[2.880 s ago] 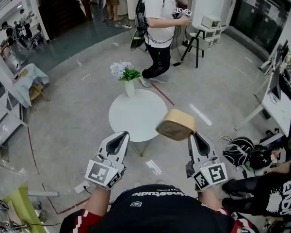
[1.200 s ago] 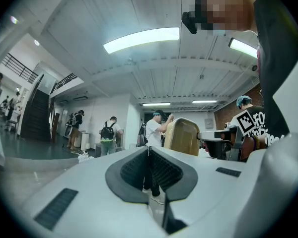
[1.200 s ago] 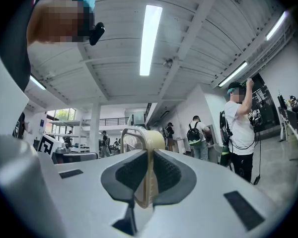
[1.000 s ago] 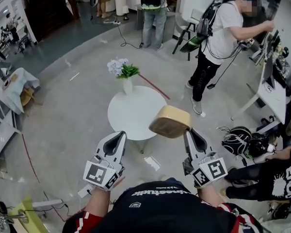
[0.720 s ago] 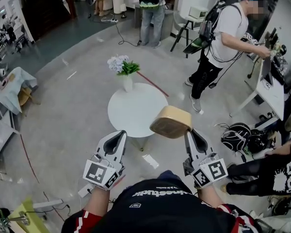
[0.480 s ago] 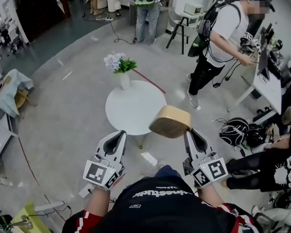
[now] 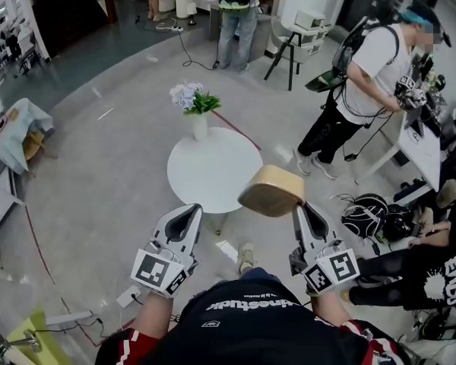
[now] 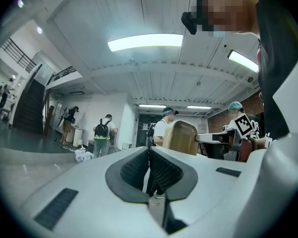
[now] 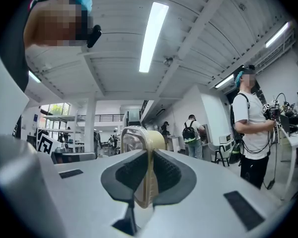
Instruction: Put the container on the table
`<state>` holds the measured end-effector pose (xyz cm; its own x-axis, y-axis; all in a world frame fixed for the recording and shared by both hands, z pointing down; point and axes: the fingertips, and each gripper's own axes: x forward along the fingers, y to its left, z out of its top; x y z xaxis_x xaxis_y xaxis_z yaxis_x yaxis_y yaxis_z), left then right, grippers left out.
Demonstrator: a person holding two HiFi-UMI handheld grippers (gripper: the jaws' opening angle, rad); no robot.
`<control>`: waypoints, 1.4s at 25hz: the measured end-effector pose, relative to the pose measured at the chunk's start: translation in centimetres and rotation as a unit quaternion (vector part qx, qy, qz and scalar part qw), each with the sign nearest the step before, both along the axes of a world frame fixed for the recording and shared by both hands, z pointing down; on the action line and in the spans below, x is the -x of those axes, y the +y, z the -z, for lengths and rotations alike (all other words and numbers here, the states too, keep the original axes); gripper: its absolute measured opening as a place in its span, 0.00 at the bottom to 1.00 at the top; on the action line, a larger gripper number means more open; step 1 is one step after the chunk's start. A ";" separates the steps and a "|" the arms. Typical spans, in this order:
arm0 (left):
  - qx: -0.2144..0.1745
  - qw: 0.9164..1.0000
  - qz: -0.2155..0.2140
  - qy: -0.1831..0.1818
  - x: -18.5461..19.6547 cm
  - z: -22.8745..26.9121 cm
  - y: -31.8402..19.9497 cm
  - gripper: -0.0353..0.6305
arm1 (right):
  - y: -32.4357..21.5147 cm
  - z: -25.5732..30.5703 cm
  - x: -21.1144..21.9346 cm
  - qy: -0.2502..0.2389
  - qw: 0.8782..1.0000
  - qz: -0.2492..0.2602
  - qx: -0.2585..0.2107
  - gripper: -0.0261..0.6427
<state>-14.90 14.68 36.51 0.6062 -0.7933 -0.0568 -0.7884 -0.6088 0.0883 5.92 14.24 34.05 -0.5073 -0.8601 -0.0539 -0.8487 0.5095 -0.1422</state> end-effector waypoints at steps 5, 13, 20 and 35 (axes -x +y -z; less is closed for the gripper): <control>0.009 1.000 0.002 -0.008 0.4 -1.0 -0.6 0.09 | -1.3 -0.2 0.6 -0.003 1.000 0.004 -0.004 0.11; 0.006 1.000 0.003 -0.029 -0.9 -0.3 -4.5 0.09 | -5.7 -0.8 -1.1 -0.019 1.000 0.001 0.000 0.11; 0.005 0.999 -0.003 -0.039 -3.2 0.5 -9.6 0.09 | -10.8 -0.4 -2.8 -0.027 1.000 0.006 0.001 0.11; 0.003 0.998 0.008 -0.059 -9.8 1.9 -20.4 0.09 | -22.2 0.4 -8.9 -0.043 0.999 0.028 0.001 0.11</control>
<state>-5.13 -5.69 34.60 0.5963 -0.8025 0.0193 -0.8027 -0.5964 -0.0013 14.77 -7.93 33.63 -0.5479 -0.8307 -0.0983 -0.8035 0.5553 -0.2143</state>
